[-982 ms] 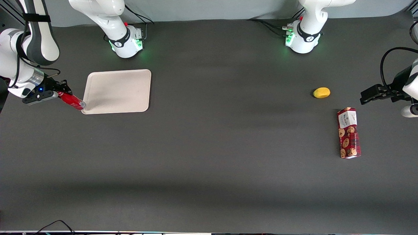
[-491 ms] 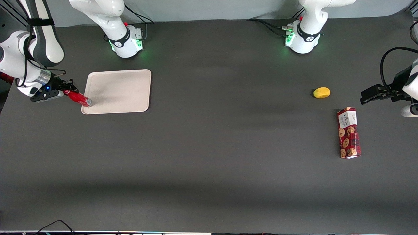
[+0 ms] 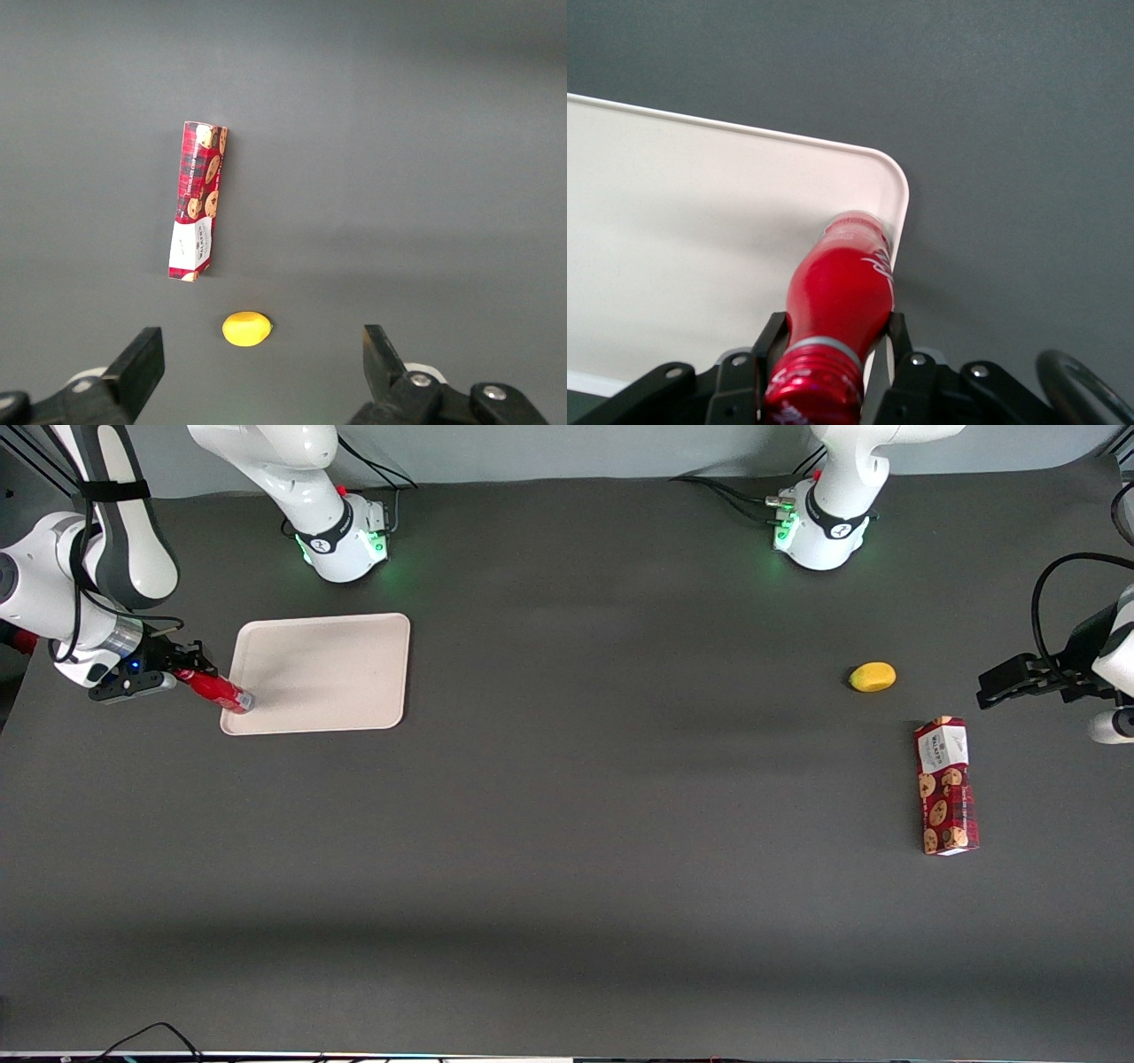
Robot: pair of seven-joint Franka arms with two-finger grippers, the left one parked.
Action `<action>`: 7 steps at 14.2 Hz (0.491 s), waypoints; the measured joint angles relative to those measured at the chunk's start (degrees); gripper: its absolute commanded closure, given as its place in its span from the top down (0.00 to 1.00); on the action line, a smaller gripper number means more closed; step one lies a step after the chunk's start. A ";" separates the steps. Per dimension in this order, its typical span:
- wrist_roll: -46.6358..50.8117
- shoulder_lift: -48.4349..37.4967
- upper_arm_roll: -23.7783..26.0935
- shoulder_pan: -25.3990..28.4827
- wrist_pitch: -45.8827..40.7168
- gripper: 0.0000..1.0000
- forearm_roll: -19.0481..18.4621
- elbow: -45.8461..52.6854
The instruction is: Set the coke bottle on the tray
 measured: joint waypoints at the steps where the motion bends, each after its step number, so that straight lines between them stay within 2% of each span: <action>1: 0.26 0.00 0.02 0.00 0.00 0.86 0.02 0.00; 3: 0.55 0.20 0.03 0.00 0.00 1.00 0.78 0.00; 7: 1.23 0.32 0.27 0.01 -0.62 1.00 1.38 1.50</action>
